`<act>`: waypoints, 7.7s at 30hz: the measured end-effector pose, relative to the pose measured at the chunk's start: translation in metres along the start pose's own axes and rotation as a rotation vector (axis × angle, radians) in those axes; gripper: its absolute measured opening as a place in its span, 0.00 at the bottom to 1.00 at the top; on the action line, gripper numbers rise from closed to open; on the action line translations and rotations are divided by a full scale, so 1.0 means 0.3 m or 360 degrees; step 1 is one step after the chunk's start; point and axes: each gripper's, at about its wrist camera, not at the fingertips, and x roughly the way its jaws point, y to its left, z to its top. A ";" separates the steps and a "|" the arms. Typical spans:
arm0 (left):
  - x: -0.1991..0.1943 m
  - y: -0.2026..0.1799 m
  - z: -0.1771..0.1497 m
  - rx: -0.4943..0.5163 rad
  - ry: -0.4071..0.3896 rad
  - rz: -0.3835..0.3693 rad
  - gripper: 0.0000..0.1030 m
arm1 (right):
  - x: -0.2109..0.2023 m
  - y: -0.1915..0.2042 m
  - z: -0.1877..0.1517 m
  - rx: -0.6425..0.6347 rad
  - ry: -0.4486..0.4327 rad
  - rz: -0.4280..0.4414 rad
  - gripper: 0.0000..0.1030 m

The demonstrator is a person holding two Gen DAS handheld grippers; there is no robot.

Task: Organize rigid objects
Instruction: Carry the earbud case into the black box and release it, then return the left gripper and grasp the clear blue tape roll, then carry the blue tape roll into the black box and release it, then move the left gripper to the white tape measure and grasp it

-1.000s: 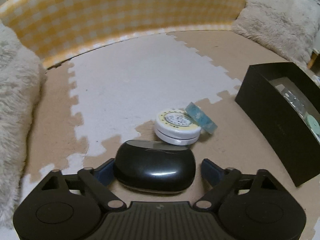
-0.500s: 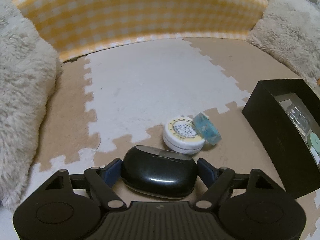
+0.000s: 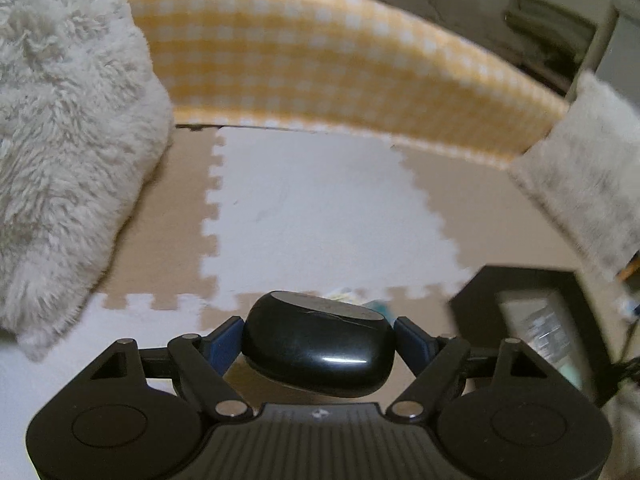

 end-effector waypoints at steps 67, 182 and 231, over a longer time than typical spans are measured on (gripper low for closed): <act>0.065 -0.719 -0.126 0.0381 0.0179 -0.0180 1.00 | 0.000 -0.004 -0.008 0.0008 -0.0010 0.0017 0.06; 0.165 -0.614 -0.213 0.0425 0.0093 -0.0520 0.49 | 0.050 0.028 -0.006 -0.0069 0.0087 -0.0048 0.07; -0.086 -0.503 -0.075 0.0334 -0.0034 -0.0274 1.00 | 0.047 0.031 -0.008 -0.0065 0.0079 -0.0060 0.07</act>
